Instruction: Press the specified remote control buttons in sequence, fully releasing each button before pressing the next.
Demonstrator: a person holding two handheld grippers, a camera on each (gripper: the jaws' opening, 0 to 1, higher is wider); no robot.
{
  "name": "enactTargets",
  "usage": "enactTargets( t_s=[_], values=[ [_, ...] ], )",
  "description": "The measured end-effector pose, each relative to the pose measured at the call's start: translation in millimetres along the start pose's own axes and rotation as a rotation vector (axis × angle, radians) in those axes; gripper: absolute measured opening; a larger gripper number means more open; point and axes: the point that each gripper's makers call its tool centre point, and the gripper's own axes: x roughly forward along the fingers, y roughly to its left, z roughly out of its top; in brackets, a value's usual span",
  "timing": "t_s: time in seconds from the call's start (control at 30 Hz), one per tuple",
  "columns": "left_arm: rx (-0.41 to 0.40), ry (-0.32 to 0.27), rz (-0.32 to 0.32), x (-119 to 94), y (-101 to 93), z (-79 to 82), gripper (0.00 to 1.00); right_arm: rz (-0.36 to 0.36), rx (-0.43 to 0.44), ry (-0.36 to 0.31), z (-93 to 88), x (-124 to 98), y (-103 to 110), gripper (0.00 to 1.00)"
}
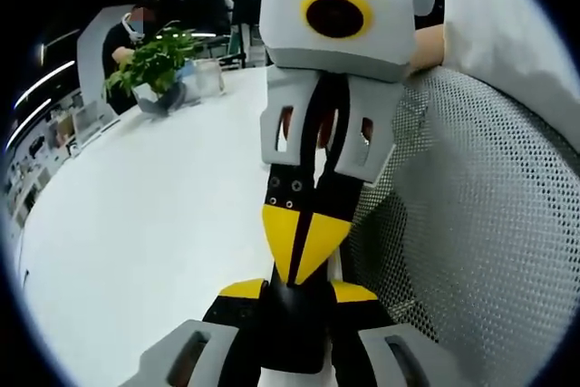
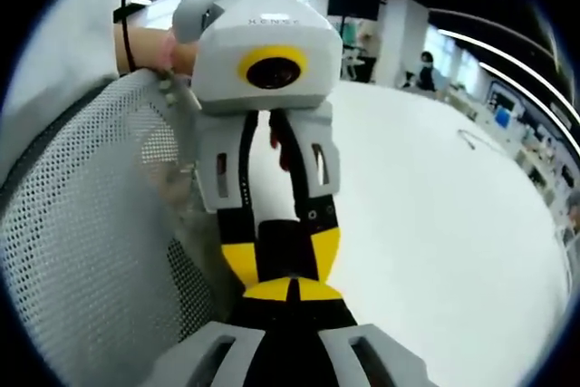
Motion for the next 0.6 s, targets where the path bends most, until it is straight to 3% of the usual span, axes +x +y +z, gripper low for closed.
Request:
enactTargets(
  t_s=[0.6],
  values=[
    [-0.003, -0.002, 0.002, 0.2, 0.4, 0.5, 0.25, -0.003, -0.030, 0.006, -0.4, -0.7, 0.0, 0.00]
  ],
)
